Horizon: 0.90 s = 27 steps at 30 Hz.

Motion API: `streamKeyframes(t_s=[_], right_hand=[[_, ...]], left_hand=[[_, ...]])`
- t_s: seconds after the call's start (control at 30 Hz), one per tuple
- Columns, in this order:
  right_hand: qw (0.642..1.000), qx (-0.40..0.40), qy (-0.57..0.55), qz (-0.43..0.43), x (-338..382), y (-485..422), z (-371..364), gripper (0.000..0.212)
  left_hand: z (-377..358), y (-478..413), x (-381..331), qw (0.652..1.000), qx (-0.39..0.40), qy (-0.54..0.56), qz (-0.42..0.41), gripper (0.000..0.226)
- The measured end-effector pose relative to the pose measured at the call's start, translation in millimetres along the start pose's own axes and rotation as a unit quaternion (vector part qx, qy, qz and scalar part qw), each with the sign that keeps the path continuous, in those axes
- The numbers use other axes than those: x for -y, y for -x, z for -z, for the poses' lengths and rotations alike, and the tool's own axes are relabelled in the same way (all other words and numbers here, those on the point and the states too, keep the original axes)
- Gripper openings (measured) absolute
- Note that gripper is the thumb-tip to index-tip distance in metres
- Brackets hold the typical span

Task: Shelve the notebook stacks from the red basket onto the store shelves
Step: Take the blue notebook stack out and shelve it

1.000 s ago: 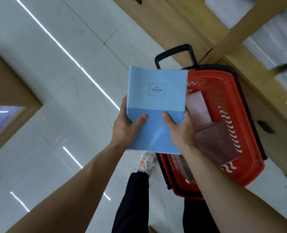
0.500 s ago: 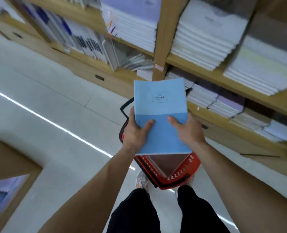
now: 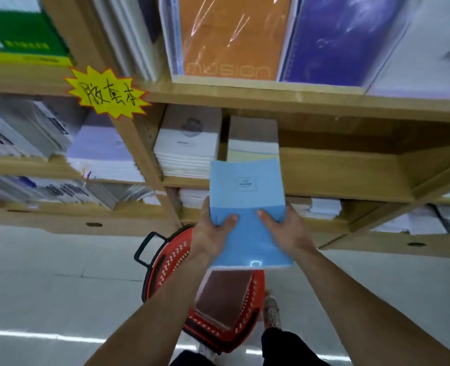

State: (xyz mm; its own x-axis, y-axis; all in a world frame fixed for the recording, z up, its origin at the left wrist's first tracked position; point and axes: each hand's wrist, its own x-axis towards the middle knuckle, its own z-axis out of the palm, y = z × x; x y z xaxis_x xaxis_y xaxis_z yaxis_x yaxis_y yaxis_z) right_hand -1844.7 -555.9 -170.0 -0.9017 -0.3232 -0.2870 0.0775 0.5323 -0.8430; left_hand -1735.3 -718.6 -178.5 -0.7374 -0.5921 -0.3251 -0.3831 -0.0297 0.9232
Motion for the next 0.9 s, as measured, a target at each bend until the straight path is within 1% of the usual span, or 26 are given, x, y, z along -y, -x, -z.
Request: streamKeyframes(t_s=[0.1, 0.17, 0.23, 0.33, 0.47, 0.53, 0.63, 0.7, 0.8, 0.9], right_hand=[[1.0, -0.029, 0.006, -0.003, -8, -23, 20, 0.056], [0.999, -0.035, 0.003, 0.006, -10, -47, 26, 0.049], [1.0, -0.028, -0.01, 0.004, -8, -76, 32, 0.045], [1.0, -0.019, -0.007, 0.006, -1, -120, 35, 0.048], [1.0, -0.023, -0.016, 0.008, 6, -169, 30, 0.047], [1.0, -0.02, -0.02, 0.009, 8, -186, 27, 0.047], [1.0, -0.018, -0.006, 0.008, 4, -202, 20, 0.043], [1.0, -0.027, 0.006, 0.007, 1, -205, 18, 0.04], [0.999, -0.036, 0.015, 0.016, -1, -201, 18, 0.04], [0.999, -0.033, -0.005, 0.021, -3, -197, 20, 0.043]], left_hand=[[-28, -17, -22, 1.0, -0.003, 0.003, -0.004, 0.051], [-41, -41, -32, 1.0, -0.01, 0.0, 0.001, 0.044], [-51, -70, -39, 0.999, -0.024, -0.031, 0.007, 0.052], [-61, -109, -53, 0.996, -0.044, -0.083, 0.005, 0.064], [-69, -149, -73, 0.989, -0.078, -0.124, -0.016, 0.062], [-71, -166, -73, 0.988, -0.086, -0.129, -0.005, 0.057], [-72, -180, -68, 0.989, -0.077, -0.125, 0.023, 0.046], [-73, -183, -65, 0.988, -0.071, -0.133, 0.029, 0.046], [-75, -179, -64, 0.983, -0.069, -0.172, 0.008, 0.044], [-75, -172, -62, 0.98, -0.064, -0.188, -0.005, 0.043]])
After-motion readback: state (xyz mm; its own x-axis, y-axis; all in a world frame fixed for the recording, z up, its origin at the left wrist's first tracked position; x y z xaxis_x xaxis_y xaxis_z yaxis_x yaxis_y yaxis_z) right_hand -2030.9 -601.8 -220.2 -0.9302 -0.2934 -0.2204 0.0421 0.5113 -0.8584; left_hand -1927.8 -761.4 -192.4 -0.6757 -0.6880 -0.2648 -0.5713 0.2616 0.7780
